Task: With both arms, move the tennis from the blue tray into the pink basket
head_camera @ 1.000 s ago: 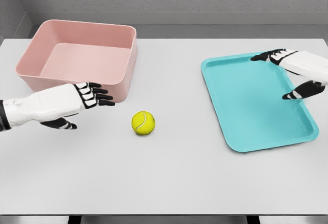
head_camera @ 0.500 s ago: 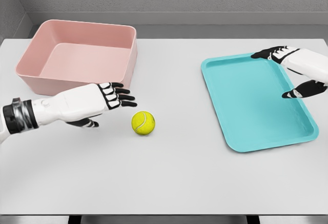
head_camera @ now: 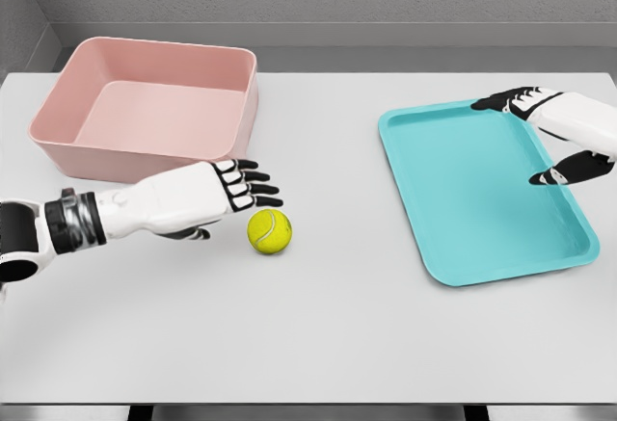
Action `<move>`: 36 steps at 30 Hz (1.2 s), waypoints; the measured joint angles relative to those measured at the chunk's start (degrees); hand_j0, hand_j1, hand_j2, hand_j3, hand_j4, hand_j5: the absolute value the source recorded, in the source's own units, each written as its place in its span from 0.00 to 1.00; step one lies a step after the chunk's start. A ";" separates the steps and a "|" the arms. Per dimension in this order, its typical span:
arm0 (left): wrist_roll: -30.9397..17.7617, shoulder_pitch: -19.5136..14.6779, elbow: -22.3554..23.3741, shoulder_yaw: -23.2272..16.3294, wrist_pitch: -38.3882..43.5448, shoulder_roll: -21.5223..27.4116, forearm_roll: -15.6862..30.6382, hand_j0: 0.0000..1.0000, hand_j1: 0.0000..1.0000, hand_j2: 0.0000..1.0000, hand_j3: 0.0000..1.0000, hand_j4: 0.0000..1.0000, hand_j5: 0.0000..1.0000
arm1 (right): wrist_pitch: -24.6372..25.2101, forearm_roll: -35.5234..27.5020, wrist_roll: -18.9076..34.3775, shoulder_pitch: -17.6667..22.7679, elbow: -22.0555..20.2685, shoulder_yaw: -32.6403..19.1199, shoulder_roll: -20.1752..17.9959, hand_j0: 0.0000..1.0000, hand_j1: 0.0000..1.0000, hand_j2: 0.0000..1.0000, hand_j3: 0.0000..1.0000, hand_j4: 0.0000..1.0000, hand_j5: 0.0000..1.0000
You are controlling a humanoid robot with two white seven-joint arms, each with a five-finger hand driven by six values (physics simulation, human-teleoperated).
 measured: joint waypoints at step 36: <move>-2.29 -15.29 2.13 -18.98 0.00 -0.83 -7.61 1.00 1.00 1.00 1.00 1.00 1.00 | 0.00 0.00 0.00 0.00 0.00 0.04 0.11 1.00 1.00 1.00 1.00 1.00 1.00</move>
